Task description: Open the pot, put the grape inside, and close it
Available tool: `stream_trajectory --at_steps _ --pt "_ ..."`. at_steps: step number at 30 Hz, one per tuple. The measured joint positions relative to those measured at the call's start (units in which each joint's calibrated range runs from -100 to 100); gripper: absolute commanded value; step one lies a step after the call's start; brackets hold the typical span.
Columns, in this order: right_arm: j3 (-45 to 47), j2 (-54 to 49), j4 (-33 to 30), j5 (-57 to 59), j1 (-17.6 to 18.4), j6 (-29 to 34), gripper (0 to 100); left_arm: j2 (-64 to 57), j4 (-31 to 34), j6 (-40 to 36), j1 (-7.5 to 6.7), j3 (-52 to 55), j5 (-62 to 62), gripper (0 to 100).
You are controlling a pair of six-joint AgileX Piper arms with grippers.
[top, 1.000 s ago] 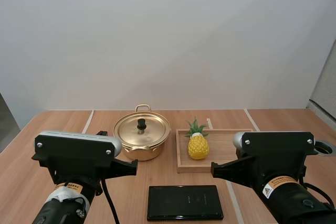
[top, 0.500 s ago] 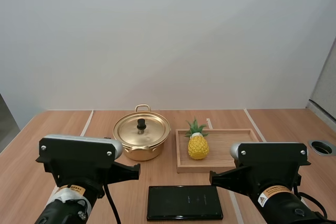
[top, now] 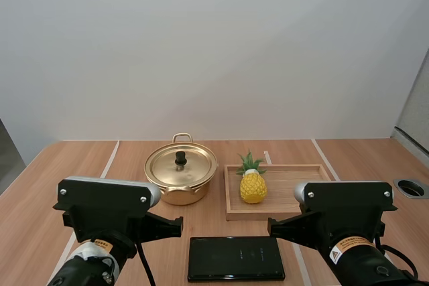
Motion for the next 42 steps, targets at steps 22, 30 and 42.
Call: stream_trajectory --at_steps 22,30,42 --pt "0.0 0.0 -0.1 0.0 0.0 0.0 0 0.0 0.7 -0.1 -0.46 0.0 0.0 1" --pt "0.0 0.0 -0.2 0.0 0.0 0.0 0 0.0 12.2 -6.1 -2.07 0.0 -0.7 1" --pt "0.0 0.0 -0.2 0.0 0.0 0.0 0 0.0 20.5 -21.3 -2.07 0.0 -0.7 1"
